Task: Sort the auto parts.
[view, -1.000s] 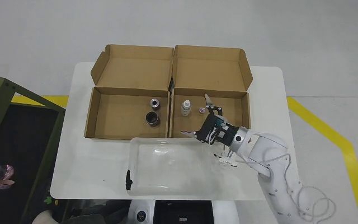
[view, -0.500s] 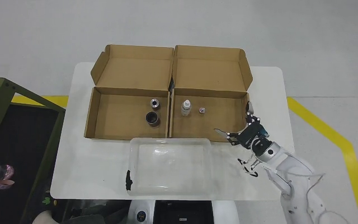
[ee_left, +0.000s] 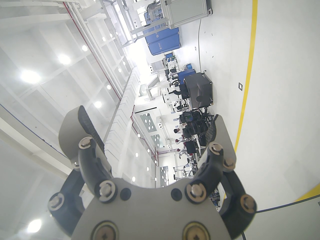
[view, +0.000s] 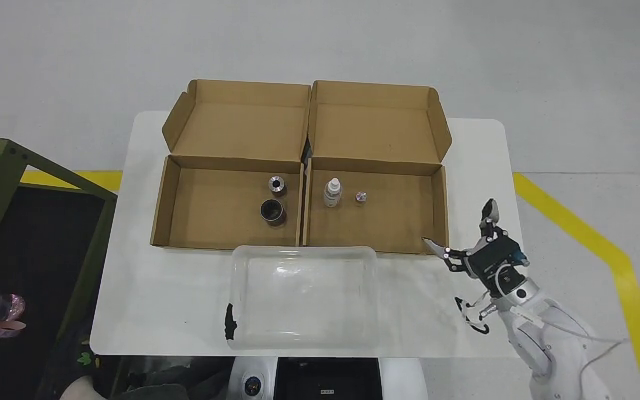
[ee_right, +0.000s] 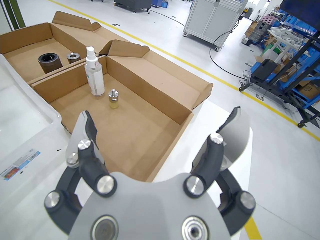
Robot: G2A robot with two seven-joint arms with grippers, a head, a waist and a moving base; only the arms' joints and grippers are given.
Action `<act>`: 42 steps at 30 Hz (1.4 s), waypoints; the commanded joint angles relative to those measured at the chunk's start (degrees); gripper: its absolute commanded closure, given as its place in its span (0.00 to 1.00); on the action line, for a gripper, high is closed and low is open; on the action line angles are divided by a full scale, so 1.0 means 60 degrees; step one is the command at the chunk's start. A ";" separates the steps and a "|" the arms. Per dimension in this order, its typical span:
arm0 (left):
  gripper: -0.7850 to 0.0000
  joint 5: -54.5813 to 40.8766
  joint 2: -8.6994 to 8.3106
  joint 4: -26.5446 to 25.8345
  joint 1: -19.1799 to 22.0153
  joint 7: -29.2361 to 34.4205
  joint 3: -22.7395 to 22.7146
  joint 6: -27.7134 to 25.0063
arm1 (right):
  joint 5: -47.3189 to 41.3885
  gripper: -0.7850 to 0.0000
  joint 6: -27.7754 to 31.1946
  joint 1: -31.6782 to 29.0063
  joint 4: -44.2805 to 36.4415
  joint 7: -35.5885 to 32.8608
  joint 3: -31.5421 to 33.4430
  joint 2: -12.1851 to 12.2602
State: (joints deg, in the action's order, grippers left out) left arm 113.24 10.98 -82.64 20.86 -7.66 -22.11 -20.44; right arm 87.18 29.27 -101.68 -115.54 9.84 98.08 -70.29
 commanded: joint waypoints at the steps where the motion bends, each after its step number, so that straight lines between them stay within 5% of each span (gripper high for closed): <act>1: 0.00 0.0000 0.0000 0.0000 0.0000 0.0000 0.0000 0.0000 | -0.0034 0.00 -0.0021 -0.0094 0.0017 0.0077 0.0066 0.0011; 42: 0.00 0.0000 0.0000 0.0000 0.0000 0.0000 0.0000 0.0000 | -0.0065 0.00 -0.0049 -0.0307 0.0031 0.0291 0.0318 0.0073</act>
State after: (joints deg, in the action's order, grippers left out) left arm 113.24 10.98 -82.64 20.86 -7.66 -22.11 -20.44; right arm 86.79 28.98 -103.52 -115.35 11.59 99.99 -69.85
